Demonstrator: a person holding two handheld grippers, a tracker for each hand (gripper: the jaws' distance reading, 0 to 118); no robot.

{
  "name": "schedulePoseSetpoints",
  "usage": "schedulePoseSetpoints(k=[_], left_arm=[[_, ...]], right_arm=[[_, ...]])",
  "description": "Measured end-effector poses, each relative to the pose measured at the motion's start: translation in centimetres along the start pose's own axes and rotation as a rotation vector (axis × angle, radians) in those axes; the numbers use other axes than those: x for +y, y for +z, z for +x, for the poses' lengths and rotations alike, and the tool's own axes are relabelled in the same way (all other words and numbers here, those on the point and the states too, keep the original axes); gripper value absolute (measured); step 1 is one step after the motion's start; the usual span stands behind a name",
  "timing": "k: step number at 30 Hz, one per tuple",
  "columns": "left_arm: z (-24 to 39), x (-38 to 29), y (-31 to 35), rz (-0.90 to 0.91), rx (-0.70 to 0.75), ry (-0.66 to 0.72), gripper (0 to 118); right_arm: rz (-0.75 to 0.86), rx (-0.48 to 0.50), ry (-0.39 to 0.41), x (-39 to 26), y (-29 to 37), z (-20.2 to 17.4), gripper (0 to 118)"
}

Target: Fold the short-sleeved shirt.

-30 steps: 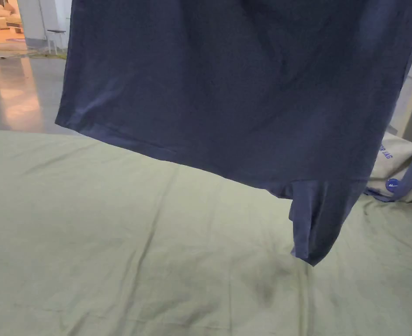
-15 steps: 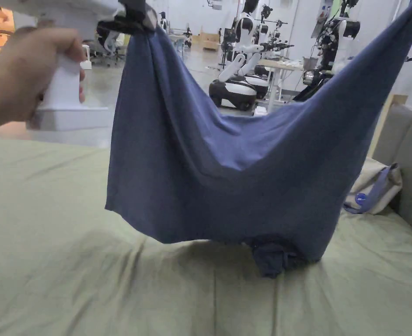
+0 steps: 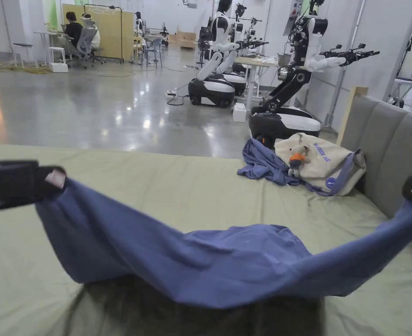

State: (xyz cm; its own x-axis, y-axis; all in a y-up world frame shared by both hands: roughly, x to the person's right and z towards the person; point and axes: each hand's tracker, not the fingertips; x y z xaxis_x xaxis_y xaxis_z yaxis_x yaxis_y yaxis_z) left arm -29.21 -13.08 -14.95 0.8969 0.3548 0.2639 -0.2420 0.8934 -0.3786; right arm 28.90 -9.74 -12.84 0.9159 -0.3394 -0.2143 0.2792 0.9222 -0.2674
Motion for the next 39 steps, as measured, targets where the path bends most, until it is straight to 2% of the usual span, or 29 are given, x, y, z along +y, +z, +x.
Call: schedulePoseSetpoints(k=[1, 4, 7, 11, 12, 14, 17, 19, 21, 23, 24, 25, 26, 27, 29, 31, 33, 35, 36, 39], left_arm=[[0.0, -1.2, 1.2, -0.015, -0.001, 0.006, 3], [0.2, -4.3, 5.1, -0.029, 0.005, 0.019, 3], [0.4, -7.0, 8.0, -0.06, 0.066, -0.003, 3], [0.3, -9.7, 9.2, -0.111, 0.083, -0.011, 3], [0.3, -10.3, 9.3, -0.117, 0.084, -0.012, 3], [0.3, -11.4, 8.8, -0.128, 0.125, -0.015, 3], [0.3, -13.0, 8.2, -0.152, 0.202, -0.033, 3], [0.7, -14.2, 7.7, -0.173, 0.238, -0.055, 3], [1.2, -15.2, 7.4, -0.198, 0.268, -0.114, 3], [1.2, -15.9, 6.8, -0.248, 0.285, -0.091, 5], [1.1, -16.3, 6.4, -0.279, 0.292, -0.069, 9], [0.9, -16.7, 6.1, -0.295, 0.284, -0.025, 26], [0.6, -16.9, 6.1, -0.296, 0.271, 0.007, 56], [0.4, -17.1, 6.3, -0.274, 0.249, 0.032, 87], [0.2, -17.1, 6.5, -0.244, 0.268, 0.026, 93], [0.3, -16.0, 6.9, -0.134, 0.311, -0.002, 95], [0.4, -14.2, 6.8, -0.049, 0.283, -0.048, 96], [1.0, -12.7, 6.5, 0.059, 0.307, -0.154, 98], [1.3, -12.0, 6.2, 0.104, 0.337, -0.196, 98], [1.8, -11.6, 5.8, 0.181, 0.331, -0.201, 96]], right_arm=[[-0.008, 0.031, -0.004, -0.9, 1.4, 0.0, 4], [-0.007, -0.01, 0.032, -3.4, 5.2, -0.5, 4], [-0.048, -0.024, 0.012, -5.6, 8.7, -0.5, 4], [-0.106, -0.093, 0.038, -8.0, 10.9, -0.5, 4], [-0.16, -0.093, 0.062, -8.7, 10.8, -0.4, 4], [-0.187, -0.117, 0.056, -10.5, 10.6, -0.1, 4], [-0.268, -0.143, 0.106, -13.0, 9.5, 0.0, 4], [-0.307, -0.141, 0.089, -14.1, 9.0, 0.4, 4], [-0.329, -0.166, 0.106, -15.2, 8.6, 0.6, 4], [-0.366, -0.172, 0.127, -15.7, 8.2, 0.8, 4], [-0.386, -0.182, 0.121, -15.9, 7.9, 0.9, 5], [-0.383, -0.189, 0.102, -16.2, 7.8, 1.1, 14], [-0.393, -0.197, 0.073, -16.3, 7.7, 1.4, 36], [-0.392, -0.203, 0.05, -16.2, 7.8, 1.6, 67], [-0.338, -0.217, 0.032, -15.7, 8.0, 1.8, 87], [-0.219, -0.221, 0.089, -14.0, 7.5, 1.2, 105], [-0.115, -0.225, 0.212, -11.8, 6.2, -0.4, 105], [0.013, -0.169, 0.305, -10.2, 4.9, -2.0, 105], [0.069, -0.155, 0.336, -9.7, 3.9, -2.9, 106], [0.12, -0.135, 0.34, -10.1, 1.4, -4.3, 105]])
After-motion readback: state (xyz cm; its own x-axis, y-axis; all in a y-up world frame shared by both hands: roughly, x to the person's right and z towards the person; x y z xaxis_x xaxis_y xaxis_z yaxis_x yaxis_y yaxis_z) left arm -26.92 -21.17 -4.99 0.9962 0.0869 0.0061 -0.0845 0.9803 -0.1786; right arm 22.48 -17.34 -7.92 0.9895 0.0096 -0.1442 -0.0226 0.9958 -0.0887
